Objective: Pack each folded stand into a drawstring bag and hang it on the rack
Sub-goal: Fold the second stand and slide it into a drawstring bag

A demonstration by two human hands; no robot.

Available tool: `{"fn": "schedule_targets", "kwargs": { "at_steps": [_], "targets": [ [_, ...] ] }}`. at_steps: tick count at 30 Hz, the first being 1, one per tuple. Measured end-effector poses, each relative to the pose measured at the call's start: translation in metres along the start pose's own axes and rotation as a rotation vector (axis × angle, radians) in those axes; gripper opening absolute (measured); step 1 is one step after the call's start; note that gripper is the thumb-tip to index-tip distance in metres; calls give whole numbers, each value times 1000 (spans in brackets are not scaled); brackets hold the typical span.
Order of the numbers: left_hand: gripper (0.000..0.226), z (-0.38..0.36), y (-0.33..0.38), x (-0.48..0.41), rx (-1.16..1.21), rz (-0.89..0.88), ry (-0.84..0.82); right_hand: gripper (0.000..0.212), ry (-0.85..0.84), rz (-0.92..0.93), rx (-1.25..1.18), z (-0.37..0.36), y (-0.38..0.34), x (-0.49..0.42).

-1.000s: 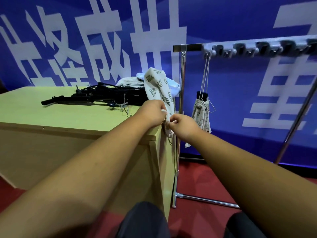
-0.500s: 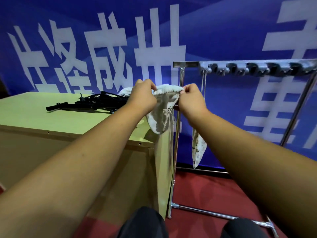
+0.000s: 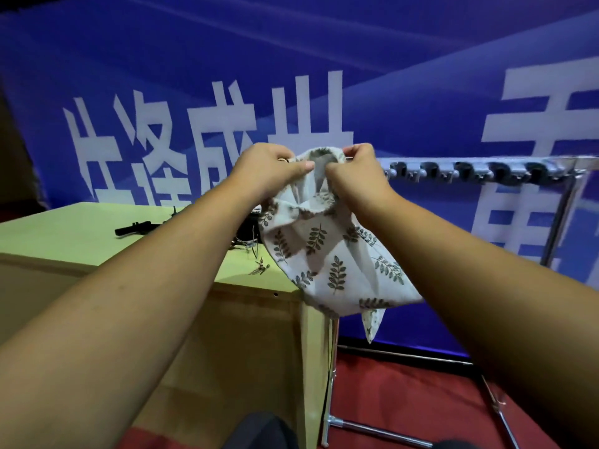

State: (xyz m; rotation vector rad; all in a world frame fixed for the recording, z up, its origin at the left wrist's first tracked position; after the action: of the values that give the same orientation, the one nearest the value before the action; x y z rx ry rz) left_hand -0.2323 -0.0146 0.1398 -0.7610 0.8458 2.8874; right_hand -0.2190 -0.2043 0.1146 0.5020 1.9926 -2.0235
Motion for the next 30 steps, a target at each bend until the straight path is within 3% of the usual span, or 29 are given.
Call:
{"fn": "schedule_targets", "kwargs": {
  "at_steps": [4, 7, 10, 12, 19, 25, 30],
  "targets": [
    [37, 10, -8, 21, -115, 65, -107, 24, -154, -75, 294, -20, 15, 8],
    [31, 12, -33, 37, -290, 175, -275, 28, -347, -175, 496, -38, 37, 24],
    [19, 0, -71, 51, -214, 307, -474, 36, -439, -204, 624, -49, 60, 34],
    [12, -5, -97, 60, -233, 364, -504, 39, -488, -215, 674, -60, 75, 37],
    [27, -36, -168, 81, -204, 433, -518, 43, -697, -228, 833, -103, 123, 56],
    [37, -59, -206, 81, -126, 394, -470, 16, -638, -289, 849, -129, 164, 58],
    [29, -75, -231, 72, -119, 387, -389, 31, -486, -213, 824, -142, 189, 32]
  ]
}}
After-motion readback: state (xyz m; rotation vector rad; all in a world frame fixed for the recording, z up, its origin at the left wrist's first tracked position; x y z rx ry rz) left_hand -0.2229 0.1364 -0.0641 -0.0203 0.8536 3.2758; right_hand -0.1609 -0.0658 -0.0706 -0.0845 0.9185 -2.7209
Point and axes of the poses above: each hand's wrist, its own x-axis away from the middle knuckle, its own z-axis out of the back of the hand, y = z × x, the point moved 8 cm from there along -x, towards the middle knuckle, and after that the axes turned 12 degrees about -x, right-handed, at the moved point
